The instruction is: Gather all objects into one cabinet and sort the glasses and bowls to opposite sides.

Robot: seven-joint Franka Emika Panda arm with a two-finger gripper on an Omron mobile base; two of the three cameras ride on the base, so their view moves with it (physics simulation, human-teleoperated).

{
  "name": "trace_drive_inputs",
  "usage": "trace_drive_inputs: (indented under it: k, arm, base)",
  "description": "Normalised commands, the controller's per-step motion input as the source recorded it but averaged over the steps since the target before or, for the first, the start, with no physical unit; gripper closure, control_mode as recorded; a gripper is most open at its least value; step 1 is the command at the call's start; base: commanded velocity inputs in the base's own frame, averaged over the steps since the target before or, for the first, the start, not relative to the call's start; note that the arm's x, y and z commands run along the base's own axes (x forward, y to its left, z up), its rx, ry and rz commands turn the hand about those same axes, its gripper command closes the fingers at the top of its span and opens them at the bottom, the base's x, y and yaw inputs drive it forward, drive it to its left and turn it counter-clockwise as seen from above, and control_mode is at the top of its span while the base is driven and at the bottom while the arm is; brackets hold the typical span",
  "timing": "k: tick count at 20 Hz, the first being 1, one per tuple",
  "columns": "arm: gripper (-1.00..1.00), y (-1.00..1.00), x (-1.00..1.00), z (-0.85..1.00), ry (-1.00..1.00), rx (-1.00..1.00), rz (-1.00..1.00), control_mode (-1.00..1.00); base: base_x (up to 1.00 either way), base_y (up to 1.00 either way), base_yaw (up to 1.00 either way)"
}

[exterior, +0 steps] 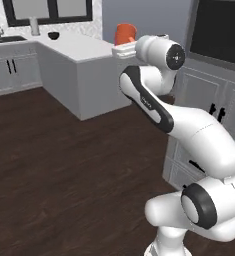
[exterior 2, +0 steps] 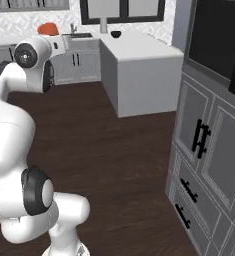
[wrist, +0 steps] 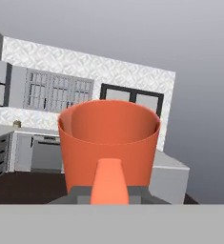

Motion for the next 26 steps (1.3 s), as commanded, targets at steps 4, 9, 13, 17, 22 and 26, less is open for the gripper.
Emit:
trace_drive_inputs:
  k: [4,9,13,17,22,26]
  arm:
    - [1.0,0.0,0.0,0.0,0.0,0.0,0.0,1.0]
    - [1.0,0.0,0.0,0.0,0.0,0.0,0.0,1.0]
    - [1.0,0.0,0.0,0.0,0.0,0.0,0.0,1.0]
    - [1.0,0.0,0.0,0.0,0.0,0.0,0.0,1.0]
    - [1.0,0.0,0.0,0.0,0.0,0.0,0.0,1.0]
    - [1.0,0.0,0.0,0.0,0.0,0.0,0.0,1.0]
  base:
    - [0.0,-0.31,-0.52]
    - [0.0,0.0,-0.14]
    - [-0.02,-0.21,-0.23]
    - [0.0,-0.34,-0.53]
    - [0.0,-0.23,-0.54]
    - [0.0,-0.22,-0.54]
